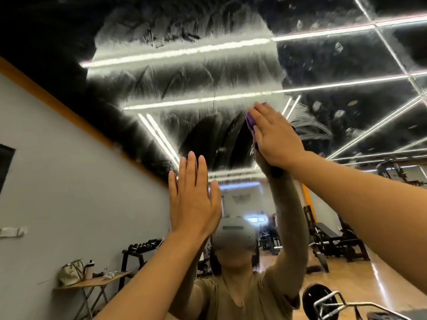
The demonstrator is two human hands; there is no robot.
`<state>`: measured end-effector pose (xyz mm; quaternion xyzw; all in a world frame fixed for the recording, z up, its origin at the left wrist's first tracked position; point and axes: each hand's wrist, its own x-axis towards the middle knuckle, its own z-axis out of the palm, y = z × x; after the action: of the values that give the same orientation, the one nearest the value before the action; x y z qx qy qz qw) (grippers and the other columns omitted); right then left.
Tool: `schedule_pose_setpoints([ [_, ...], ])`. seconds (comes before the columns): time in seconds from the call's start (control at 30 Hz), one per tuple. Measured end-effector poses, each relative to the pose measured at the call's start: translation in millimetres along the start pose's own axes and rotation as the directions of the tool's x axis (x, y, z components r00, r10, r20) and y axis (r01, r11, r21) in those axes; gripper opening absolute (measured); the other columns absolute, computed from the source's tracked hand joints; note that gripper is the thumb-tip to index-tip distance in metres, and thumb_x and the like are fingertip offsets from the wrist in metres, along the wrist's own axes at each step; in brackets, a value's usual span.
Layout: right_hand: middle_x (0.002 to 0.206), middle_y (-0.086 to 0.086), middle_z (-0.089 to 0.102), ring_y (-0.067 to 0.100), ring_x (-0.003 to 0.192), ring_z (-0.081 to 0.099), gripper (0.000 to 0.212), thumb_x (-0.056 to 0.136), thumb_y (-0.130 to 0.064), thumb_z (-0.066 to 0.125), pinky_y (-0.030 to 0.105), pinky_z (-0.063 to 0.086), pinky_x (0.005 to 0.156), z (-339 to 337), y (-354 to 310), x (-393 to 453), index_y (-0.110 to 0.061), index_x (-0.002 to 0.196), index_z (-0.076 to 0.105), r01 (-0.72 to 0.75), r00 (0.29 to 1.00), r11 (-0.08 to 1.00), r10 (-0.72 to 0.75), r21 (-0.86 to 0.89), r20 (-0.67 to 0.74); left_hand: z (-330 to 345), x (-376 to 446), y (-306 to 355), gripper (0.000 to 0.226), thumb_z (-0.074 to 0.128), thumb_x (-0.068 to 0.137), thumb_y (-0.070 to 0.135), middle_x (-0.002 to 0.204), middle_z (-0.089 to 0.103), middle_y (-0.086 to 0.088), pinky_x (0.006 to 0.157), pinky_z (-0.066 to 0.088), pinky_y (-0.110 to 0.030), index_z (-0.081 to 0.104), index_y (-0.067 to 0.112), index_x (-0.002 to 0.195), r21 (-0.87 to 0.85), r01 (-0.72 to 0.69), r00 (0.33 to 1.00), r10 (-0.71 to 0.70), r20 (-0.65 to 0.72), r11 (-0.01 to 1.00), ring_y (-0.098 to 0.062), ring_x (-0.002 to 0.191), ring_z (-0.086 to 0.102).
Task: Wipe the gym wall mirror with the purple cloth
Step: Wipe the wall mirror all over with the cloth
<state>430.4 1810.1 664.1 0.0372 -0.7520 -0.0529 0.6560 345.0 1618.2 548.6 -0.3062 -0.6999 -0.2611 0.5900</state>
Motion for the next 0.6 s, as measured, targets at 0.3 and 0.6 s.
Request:
schedule_pose_setpoints([
  [0.3,0.162,-0.002,0.031,0.01,0.153,0.016,0.053,0.104,-0.033,0.032,0.024,0.005,0.125,16.8,-5.4,-149.8,-0.018,0.155,0.033,0.144,0.989,0.989,-0.142,0.037,-0.048,9.5,1.2,21.3,0.081,-0.011,0.083,0.056,0.167,-0.019,0.007,0.121,-0.021,-0.036,-0.007,0.029,0.159,0.007,-0.018,1.0,0.018,0.015,1.0,-0.01,0.15,-0.026],
  [0.6,0.162,0.003,0.032,0.017,0.153,0.02,0.055,0.104,-0.032,0.027,0.034,0.013,0.125,13.5,-4.0,-113.4,-0.013,0.155,0.036,0.114,0.992,0.993,-0.115,-0.017,-0.049,12.5,17.9,24.6,0.065,-0.002,0.094,0.054,0.168,-0.008,0.008,0.122,-0.015,-0.034,-0.003,0.034,0.156,0.059,-0.157,0.988,0.157,0.013,0.986,-0.009,0.153,-0.014],
])
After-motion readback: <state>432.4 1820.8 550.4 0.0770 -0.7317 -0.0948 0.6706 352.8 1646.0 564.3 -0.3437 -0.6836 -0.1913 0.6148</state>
